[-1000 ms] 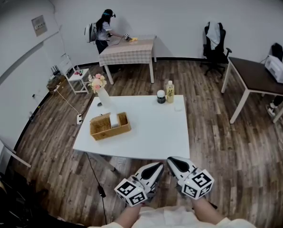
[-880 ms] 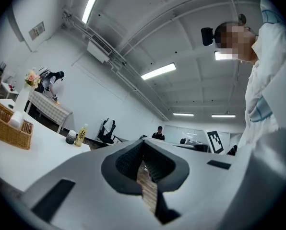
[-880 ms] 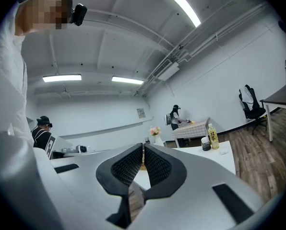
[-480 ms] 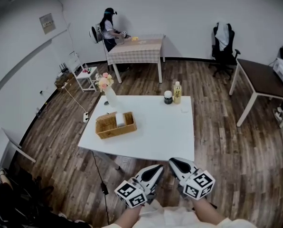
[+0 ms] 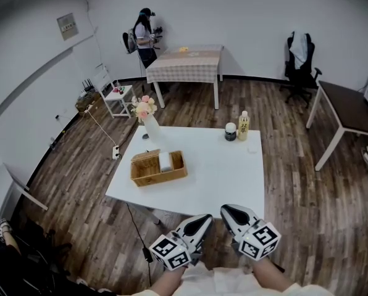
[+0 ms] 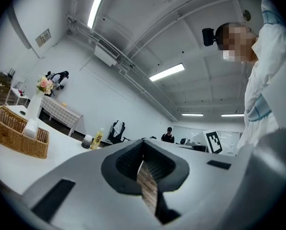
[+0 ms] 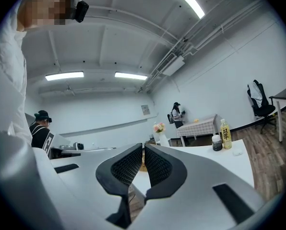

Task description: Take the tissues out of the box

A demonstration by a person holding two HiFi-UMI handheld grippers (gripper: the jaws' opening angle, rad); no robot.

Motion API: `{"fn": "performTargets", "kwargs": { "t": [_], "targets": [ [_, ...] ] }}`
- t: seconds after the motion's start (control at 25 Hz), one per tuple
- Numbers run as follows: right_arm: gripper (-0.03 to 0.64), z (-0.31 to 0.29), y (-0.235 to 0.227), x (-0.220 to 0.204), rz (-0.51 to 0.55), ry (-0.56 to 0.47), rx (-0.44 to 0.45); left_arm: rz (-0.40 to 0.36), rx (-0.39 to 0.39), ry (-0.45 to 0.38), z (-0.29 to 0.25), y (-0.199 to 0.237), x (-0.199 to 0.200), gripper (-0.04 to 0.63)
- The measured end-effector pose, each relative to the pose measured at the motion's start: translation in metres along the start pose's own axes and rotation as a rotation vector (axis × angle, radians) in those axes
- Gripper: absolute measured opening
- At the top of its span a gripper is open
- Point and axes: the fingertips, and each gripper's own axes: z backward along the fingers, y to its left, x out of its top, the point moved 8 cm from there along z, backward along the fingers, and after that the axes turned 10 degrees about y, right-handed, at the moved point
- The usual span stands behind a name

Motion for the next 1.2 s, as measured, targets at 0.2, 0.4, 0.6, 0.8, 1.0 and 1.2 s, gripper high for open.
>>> {"fn": "performTargets", "kwargs": {
  "t": [0.2,0.4,0.6,0.8,1.0,1.2],
  "targets": [
    [0.035,-0.041,-0.013,0.006,-0.039,-0.014,0.007,-0.002,-0.002,-0.015,0.0,0.041,0.02,0.002],
    [0.035,-0.088,-0.025,0.008,-0.058,0.016,0.008,0.016,-0.006,-0.003,-0.002,0.084,0.032,0.002],
    [0.035,-0.131,-0.036,0.02,-0.064,0.037,0.012,0.038,-0.004,-0.012,-0.006,0.13,0.052,0.002],
    [0.035,-0.168,-0.044,0.025,-0.074,0.077,0.009,0.064,0.001,-0.019,-0.006,0.167,0.066,0.002],
    [0.035,-0.208,-0.049,0.034,-0.073,0.096,0.0,0.089,0.041,-0.023,0.001,0.208,0.077,0.002],
    [0.035,-0.25,-0.052,0.04,-0.061,0.122,-0.018,0.123,0.057,-0.04,0.006,0.249,0.085,0.002]
  ]
}}
